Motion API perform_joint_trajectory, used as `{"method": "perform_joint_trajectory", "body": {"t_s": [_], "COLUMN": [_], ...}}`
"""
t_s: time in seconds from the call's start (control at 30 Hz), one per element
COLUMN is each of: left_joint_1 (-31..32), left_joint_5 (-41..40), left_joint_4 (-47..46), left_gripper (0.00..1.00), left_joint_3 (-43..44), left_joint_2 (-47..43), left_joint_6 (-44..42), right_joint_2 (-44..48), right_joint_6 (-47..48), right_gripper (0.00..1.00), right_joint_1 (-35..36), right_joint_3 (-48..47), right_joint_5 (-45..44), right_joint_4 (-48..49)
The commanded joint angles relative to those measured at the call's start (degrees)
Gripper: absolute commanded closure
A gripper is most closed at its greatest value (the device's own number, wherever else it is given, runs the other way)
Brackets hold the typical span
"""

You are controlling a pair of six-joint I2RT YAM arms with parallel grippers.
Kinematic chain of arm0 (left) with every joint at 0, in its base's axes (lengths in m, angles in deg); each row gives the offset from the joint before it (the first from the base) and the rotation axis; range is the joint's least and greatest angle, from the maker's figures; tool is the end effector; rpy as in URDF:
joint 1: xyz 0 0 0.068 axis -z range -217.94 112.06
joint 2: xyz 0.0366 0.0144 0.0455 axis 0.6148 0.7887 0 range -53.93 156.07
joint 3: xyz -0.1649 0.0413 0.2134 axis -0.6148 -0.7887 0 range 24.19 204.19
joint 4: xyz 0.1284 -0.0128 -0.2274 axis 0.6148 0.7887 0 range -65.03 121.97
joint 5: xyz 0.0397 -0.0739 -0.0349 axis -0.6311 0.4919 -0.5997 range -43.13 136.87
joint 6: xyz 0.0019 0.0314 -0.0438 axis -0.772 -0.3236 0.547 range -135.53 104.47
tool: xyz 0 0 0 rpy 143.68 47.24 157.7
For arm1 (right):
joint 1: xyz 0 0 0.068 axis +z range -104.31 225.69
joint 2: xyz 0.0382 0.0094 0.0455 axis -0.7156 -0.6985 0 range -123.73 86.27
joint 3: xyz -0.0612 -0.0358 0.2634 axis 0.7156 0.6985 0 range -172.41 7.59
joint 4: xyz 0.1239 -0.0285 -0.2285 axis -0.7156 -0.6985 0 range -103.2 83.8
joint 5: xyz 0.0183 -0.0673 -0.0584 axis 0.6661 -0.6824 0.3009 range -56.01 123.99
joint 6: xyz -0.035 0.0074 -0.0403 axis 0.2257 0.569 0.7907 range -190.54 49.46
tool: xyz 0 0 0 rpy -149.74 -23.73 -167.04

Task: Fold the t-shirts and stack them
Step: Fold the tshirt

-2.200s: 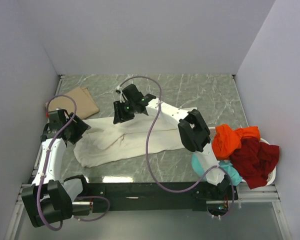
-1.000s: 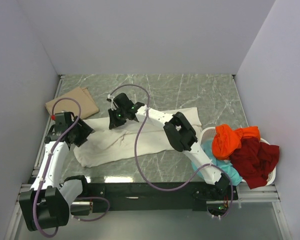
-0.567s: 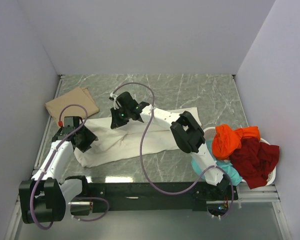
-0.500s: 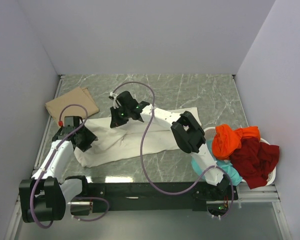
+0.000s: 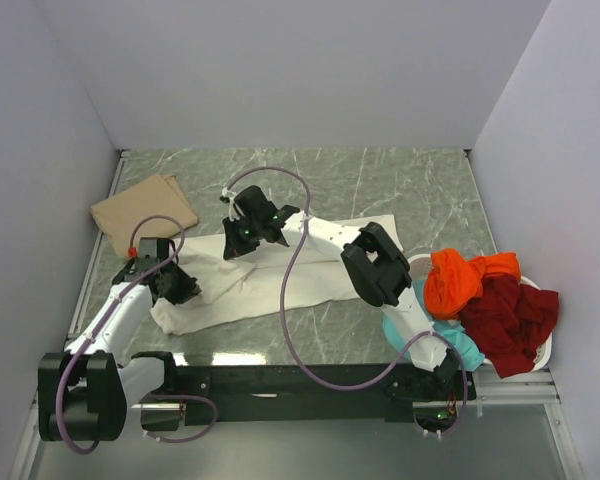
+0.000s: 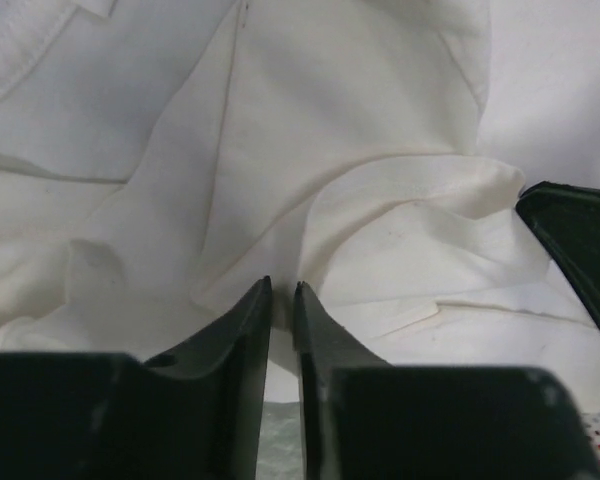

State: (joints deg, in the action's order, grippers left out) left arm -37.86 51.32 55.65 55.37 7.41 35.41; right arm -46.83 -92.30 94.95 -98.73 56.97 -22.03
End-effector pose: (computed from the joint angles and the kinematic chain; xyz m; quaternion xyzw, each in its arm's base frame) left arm 0.1886 -0.0031 0.1784 -0.4065 0.8775 -0.1422 0.2109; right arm 0.3320 0.4066 0.1771 -0.2911 0.8526 0.3772 0.2146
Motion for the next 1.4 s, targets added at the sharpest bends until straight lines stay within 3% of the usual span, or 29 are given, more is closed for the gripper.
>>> {"method": "perform_joint_trajectory", "body": {"t_s": [0.0,0.17,0.37,0.83,1.37], "left_joint_1": [1.33,2.73,3.7,3.79,3.97], "left_joint_5": [-0.76,-1.46,-4.36,-0.15,3.81], "left_joint_4": [-0.36,0.43,5.7,11.95,18.1], "left_gripper": [0.86,1.0,1.0,1.0,1.0], "left_joint_3": [0.64,1.16,3.89,5.21,7.85], "left_joint_2": [-0.26,0.27,-4.29,-11.33,-12.91], "left_joint_6": [0.74,0.92,1.44,2.15,1.09], "right_joint_2": [4.43,6.53,11.97,21.91,24.55], "right_joint_6": [0.58,0.75,0.84,2.33,3.21], "right_gripper": [1.0,1.0,1.0,1.0,1.0], "right_joint_1": [0.49,0.49,0.49,0.49,0.75], "right_joint_3": [0.06,1.2,6.03,19.66,26.78], "right_joint_5": [-0.22,-0.39,-0.4,-0.74,-1.54], "right_joint_4": [1.33,0.98,1.42,1.34,0.54]}}
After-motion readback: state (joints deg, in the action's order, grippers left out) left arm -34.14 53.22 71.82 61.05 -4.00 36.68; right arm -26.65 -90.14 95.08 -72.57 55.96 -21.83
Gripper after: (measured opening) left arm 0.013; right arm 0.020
